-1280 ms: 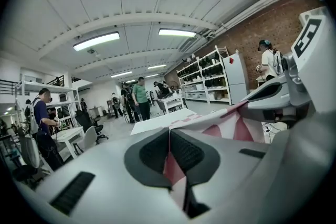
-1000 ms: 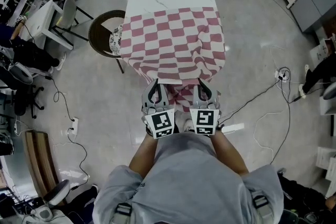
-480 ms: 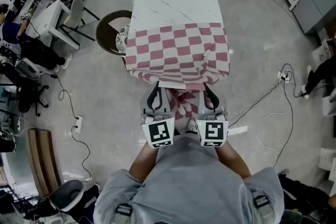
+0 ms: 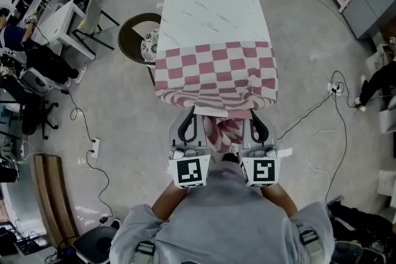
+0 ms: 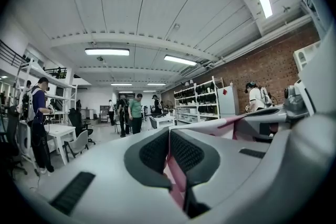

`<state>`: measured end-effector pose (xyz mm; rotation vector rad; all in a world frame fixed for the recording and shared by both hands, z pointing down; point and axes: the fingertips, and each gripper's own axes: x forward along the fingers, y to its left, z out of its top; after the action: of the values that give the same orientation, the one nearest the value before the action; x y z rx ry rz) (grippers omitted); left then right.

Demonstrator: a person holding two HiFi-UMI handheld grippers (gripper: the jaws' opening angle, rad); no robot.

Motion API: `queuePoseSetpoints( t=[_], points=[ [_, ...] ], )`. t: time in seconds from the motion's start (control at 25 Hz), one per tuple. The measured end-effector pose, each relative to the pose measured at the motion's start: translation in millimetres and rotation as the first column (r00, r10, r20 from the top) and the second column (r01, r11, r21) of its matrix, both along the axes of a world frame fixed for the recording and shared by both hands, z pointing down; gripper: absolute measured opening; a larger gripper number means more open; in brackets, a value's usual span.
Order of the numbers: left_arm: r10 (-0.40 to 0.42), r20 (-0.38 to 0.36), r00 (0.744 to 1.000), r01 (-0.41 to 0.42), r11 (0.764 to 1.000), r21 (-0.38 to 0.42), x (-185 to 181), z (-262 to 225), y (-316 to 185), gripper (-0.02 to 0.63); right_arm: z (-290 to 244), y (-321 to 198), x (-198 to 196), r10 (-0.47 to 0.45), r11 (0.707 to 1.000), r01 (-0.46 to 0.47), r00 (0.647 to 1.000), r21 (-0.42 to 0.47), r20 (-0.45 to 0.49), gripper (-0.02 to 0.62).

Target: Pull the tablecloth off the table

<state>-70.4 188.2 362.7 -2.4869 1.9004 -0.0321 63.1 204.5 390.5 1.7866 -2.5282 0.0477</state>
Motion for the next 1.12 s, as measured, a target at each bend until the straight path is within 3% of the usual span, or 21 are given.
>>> queuePoseSetpoints(
  t=[0.32, 0.56, 1.12],
  points=[
    [0.028, -0.017, 0.999, -0.028, 1.0, 0.001, -17.5, -10.2, 27.7, 0.006, -14.1, 32.1, -17.8, 0.014, 1.0, -0.014, 1.0, 0.013, 0.0, 0.008],
    [0.034, -0.013, 0.999, -0.034, 0.999, -0.017, -21.4, -3.3, 37.9, 0.006, -3.2, 41.7, -18.2, 0.05, 0.998, -0.049, 0.999, -0.036, 0.015, 0.008],
    [0.018, -0.019, 1.0, -0.019, 1.0, -0.024, -32.3, 2.7, 45.6, 0.006, 5.0, 44.2, -29.0, 0.024, 0.997, -0.019, 0.997, -0.074, 0.067, 0.007]
  ],
)
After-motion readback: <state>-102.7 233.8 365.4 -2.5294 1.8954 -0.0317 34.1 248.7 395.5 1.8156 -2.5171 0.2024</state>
